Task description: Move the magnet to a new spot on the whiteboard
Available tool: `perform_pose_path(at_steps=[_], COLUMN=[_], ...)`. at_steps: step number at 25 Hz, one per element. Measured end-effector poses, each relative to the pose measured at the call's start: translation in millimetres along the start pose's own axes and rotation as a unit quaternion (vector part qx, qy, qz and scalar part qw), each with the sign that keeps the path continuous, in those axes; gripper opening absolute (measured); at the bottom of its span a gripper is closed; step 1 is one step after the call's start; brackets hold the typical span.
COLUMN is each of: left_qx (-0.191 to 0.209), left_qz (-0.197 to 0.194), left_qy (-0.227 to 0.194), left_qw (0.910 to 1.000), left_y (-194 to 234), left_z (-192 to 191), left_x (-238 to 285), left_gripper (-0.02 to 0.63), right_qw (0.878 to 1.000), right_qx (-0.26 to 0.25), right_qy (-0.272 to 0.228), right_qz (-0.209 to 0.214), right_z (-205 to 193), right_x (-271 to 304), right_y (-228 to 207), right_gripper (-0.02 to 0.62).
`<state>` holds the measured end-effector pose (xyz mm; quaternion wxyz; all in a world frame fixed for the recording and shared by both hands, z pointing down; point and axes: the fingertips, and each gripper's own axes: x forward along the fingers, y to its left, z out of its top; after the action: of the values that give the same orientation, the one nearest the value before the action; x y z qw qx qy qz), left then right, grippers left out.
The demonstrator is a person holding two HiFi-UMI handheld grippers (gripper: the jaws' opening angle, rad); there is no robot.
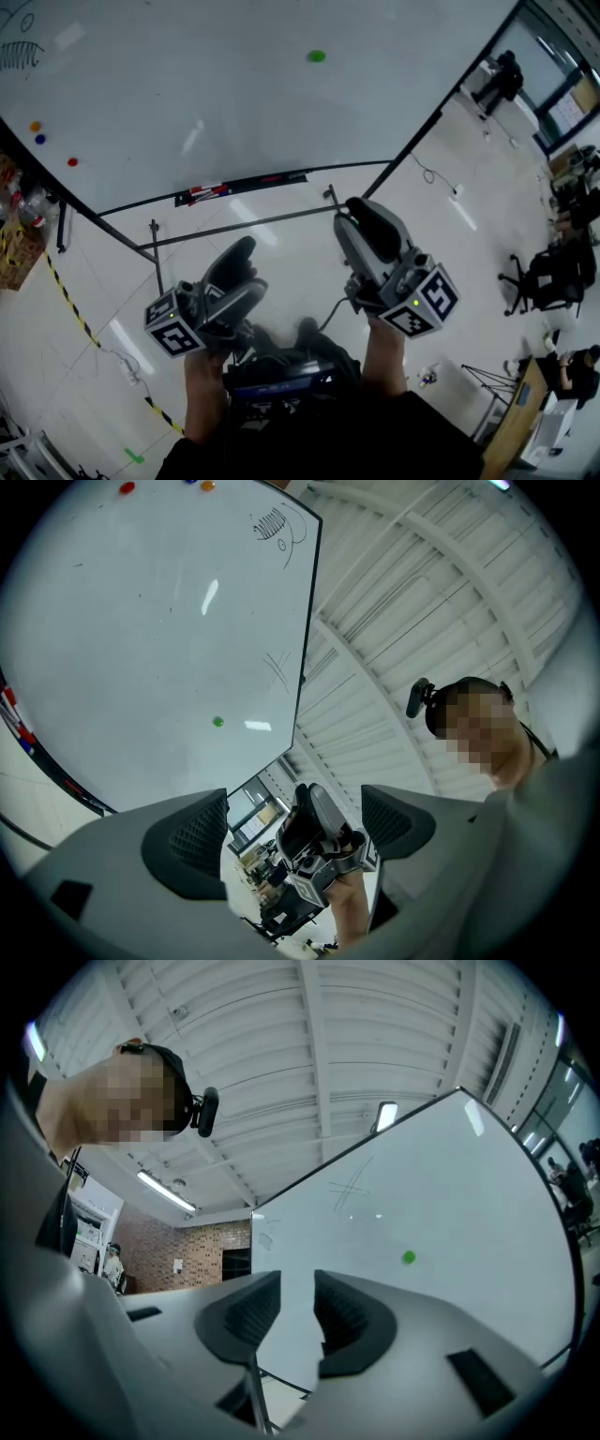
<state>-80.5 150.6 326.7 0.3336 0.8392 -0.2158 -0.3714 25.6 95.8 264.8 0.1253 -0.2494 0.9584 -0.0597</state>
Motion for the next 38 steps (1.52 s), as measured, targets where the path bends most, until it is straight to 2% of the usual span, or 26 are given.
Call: perform_pose_path(at_steps=[8, 13, 28, 33, 38], left_qx=[0.005, 0.021, 0.045, 0.055, 0.047], left_qz=[0.008, 0.01, 0.059, 0.081, 0.064], left_qy=[0.001, 0.013, 0.026, 0.043, 0.038], left_qw=[1.0, 0.9997, 0.9969, 0.9943, 0.9961], left_y=[6, -20, -35, -30, -33], left_z=[-8, -43, -103, -124, -128], left_x=[10, 38, 89, 99, 112], left_gripper=[0.44, 0.44, 0.44, 0.44, 0.44], right_qw=[1.0, 1.0, 0.996, 0.994, 0.994], right_qx=[0.004, 0.011, 0.051, 0.059, 0.063], right_qy=[-0.003, -0.018, -0.032, -0.036, -0.036], right_qz=[0.012, 0.022, 0.07, 0.079, 0.08], right_z=[0, 19, 36, 39, 39], right_x=[-14, -61, -122, -140, -146], right_y=[-7, -13, -48, -58, -65], right_gripper=[0.138, 0.138, 0.13, 0.117, 0.104])
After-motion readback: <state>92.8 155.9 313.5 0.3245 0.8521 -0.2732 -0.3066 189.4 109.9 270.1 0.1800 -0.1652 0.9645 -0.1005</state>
